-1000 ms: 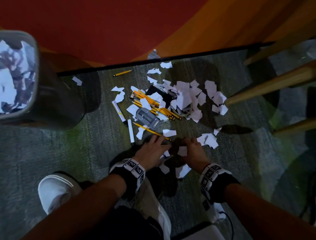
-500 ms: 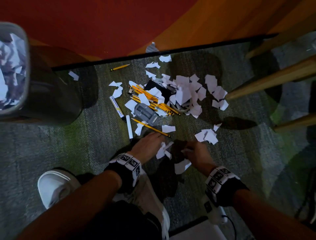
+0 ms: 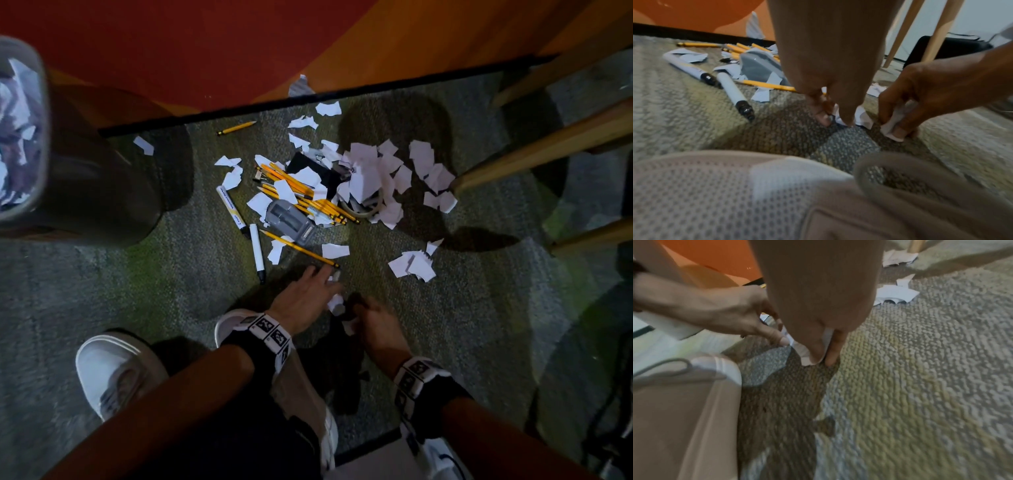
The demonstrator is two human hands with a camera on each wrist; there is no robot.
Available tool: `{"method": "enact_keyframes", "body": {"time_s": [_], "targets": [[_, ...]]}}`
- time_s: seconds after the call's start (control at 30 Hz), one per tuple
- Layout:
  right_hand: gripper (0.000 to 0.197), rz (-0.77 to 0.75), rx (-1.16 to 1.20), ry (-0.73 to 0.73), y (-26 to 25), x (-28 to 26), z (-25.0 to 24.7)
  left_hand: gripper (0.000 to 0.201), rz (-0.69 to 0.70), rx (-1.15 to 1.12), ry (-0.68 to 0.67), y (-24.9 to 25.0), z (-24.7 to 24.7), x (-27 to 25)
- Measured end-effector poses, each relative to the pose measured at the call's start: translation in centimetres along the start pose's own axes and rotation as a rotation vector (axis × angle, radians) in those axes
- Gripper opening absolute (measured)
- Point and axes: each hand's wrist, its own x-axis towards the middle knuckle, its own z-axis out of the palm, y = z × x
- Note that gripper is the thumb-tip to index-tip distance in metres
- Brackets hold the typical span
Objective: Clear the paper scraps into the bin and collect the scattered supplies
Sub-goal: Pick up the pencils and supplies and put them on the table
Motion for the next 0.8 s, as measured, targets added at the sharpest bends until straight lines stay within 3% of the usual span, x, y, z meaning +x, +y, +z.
{"method": "enact_keyframes", "body": {"time_s": [0.1,0.17,0.3,0.43,0.57,0.63,0.7,0.8], "targets": [[0.026,0.034,0.137,-0.032,-0.3,0.9,-0.9,0.033,0.04,-0.04,0.052,-0.5,0.3,0.3],[0.015,0.103,0.296,0.018,-0.2,1.7,-1.5,0.03,0.041,-0.061,0.079,-0.9,0.5,0.5],[0.012,0.147,0.421,0.123,-0.5,3.3,-2.7,0.018,0.004,-0.065,0.143,-2.3,0.4,0.2],[0.021,0.095,0.392,0.088,-1.5,4.2,-3.1,0.017,-0.041,-0.098,0.172,-4.3,-0.2,-0.6],[0.049,0.085,0.239,-0.045,-2.9,4.4,-1.1,0.031,-0.097,-0.158,0.172,-5.9,0.2,-1.0],[0.055,0.085,0.157,-0.025,-3.1,4.2,0.3,0.021,-0.143,-0.142,0.166,-5.7,-0.2,-1.2],[0.044,0.079,0.106,0.018,-3.3,4.0,1.2,0.006,-0.145,-0.164,0.173,-5.1,-0.8,-1.2],[0.024,0.065,0.169,0.098,-2.9,4.0,2.8,0.011,-0.133,-0.156,0.168,-4.7,-0.9,-0.9]]}}
